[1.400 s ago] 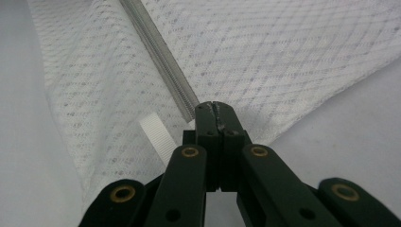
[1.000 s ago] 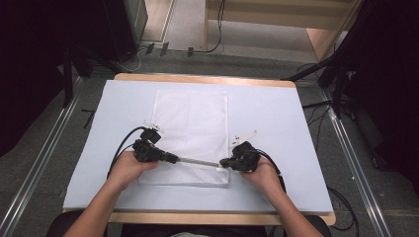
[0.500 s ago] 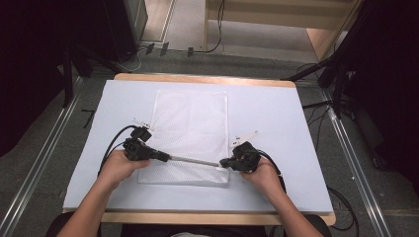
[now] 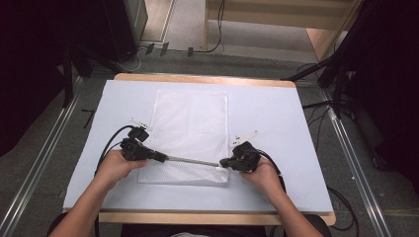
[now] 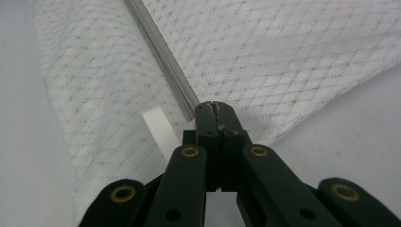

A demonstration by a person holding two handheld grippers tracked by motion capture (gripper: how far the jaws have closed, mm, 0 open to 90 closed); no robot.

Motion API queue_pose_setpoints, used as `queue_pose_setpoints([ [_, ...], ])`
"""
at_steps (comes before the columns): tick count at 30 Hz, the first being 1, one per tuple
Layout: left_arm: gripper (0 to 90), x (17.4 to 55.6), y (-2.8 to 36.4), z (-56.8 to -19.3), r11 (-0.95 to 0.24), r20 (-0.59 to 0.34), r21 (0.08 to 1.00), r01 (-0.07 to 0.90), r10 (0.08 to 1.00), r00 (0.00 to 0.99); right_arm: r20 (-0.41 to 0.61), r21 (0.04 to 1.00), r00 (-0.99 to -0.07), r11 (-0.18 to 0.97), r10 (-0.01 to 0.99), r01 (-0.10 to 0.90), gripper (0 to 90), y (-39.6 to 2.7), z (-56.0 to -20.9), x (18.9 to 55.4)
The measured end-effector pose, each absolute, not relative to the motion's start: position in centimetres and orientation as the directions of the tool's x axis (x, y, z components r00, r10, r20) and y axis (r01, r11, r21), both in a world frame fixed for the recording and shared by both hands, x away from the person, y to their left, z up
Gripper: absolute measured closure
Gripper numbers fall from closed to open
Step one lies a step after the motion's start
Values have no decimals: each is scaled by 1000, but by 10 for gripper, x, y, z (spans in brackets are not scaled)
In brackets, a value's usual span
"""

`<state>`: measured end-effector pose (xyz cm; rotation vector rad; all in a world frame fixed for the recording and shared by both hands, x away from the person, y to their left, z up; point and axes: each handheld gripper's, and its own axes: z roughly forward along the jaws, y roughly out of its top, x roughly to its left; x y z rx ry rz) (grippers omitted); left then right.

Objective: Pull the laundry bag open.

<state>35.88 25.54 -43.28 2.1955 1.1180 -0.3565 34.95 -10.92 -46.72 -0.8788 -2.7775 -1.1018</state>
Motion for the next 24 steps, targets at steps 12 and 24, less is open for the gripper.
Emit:
queue_pose_setpoints([
  [12,880,353,271,-432,-414,-498,423,806,637,589,226,622,-839,589,496,516,900,-109,-467,349],
  [24,880,349,287,-431,-371,-510,424,826,656,556,224,624,-838,587,497,515,900,-108,-467,349],
])
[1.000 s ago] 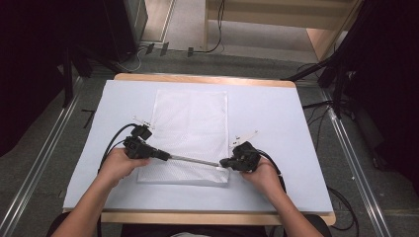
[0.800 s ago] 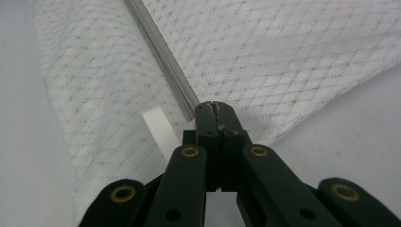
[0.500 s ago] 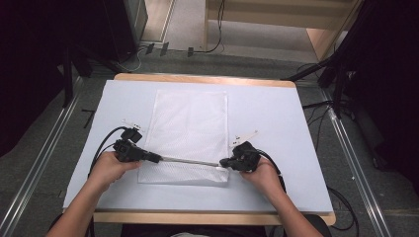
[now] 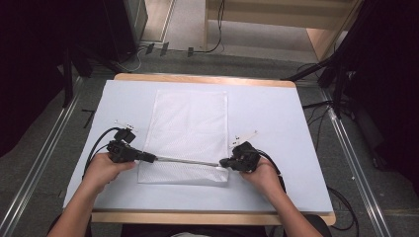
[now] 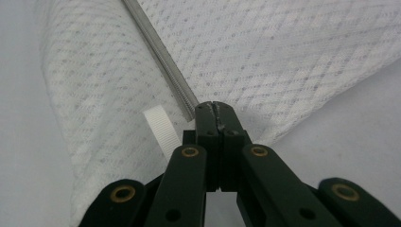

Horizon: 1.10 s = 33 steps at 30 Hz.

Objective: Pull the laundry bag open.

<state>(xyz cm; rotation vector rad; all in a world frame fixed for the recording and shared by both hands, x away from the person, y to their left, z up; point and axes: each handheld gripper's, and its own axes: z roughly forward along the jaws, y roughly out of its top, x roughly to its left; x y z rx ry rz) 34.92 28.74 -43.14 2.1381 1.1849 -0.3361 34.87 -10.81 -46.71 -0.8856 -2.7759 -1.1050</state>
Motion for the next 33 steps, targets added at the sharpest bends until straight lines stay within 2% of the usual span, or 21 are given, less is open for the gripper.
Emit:
queue_pose_setpoints([
  [17,880,348,309,-432,-332,-533,405,852,672,515,219,627,-841,589,495,510,900,-106,-467,348],
  [19,880,347,311,-431,-341,-530,403,849,670,521,219,627,-841,589,495,510,900,-106,-467,348],
  [20,880,346,314,-429,-339,-495,407,848,699,516,218,625,-841,591,495,510,900,-106,-467,349],
  [27,881,344,339,-432,-286,-509,388,876,726,462,219,625,-840,590,496,511,900,-106,-467,349],
  [33,877,343,334,-432,-307,-490,374,875,736,467,214,623,-843,595,493,507,900,-106,-466,349],
])
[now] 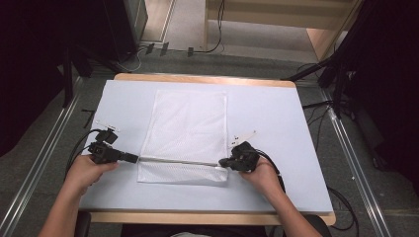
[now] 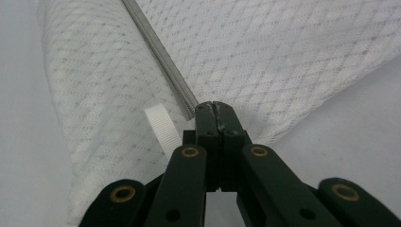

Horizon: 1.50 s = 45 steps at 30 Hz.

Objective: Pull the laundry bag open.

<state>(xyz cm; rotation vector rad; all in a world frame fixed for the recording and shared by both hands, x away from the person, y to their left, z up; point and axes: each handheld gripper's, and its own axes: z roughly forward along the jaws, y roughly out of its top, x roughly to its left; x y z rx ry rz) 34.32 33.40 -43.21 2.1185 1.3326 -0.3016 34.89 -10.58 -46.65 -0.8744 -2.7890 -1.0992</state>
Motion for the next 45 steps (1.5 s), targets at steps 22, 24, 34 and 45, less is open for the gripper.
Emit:
queue_pose_setpoints([
  [22,552,337,337,-422,-273,-409,552,788,735,541,264,660,-819,523,510,539,692,-116,-453,359],
  [24,534,337,338,-422,-272,-389,567,778,744,543,263,668,-812,509,521,543,660,-120,-452,360],
  [34,441,340,343,-425,-253,-321,599,760,793,517,230,708,-787,457,572,539,496,-137,-451,368],
  [45,376,346,345,-426,-256,-253,630,733,825,505,229,723,-706,368,670,585,437,-167,-452,377],
])
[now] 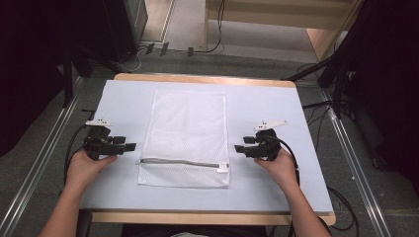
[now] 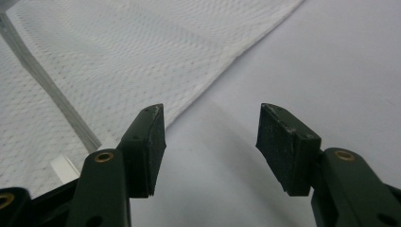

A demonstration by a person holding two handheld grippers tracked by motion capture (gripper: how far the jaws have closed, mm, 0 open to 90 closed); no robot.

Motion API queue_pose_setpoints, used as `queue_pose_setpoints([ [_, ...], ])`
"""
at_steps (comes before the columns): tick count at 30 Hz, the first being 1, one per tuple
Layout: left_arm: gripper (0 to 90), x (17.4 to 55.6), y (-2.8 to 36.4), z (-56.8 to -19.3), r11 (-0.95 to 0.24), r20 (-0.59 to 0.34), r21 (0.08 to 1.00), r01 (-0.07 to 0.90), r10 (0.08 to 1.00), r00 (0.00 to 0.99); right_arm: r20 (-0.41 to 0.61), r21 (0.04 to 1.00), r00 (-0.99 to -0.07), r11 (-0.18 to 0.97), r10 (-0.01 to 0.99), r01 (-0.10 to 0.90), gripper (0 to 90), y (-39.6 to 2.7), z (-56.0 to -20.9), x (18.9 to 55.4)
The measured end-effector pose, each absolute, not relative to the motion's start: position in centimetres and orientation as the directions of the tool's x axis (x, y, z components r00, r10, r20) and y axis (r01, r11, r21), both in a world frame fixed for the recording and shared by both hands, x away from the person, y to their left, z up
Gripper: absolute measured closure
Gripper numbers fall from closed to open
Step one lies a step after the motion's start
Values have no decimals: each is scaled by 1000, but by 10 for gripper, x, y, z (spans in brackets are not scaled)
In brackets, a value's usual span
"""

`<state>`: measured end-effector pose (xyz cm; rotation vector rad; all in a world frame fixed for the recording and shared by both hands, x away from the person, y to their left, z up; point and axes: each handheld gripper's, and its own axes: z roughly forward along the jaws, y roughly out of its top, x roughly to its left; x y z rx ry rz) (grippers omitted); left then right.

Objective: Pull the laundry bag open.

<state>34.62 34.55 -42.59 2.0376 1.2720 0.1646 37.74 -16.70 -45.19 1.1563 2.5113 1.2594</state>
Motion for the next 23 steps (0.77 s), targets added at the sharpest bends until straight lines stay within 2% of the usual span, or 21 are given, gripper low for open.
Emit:
queue_pose_setpoints([
  [23,363,354,348,-430,-244,-262,605,758,838,479,233,711,-680,355,695,607,396,-170,-456,377],
])
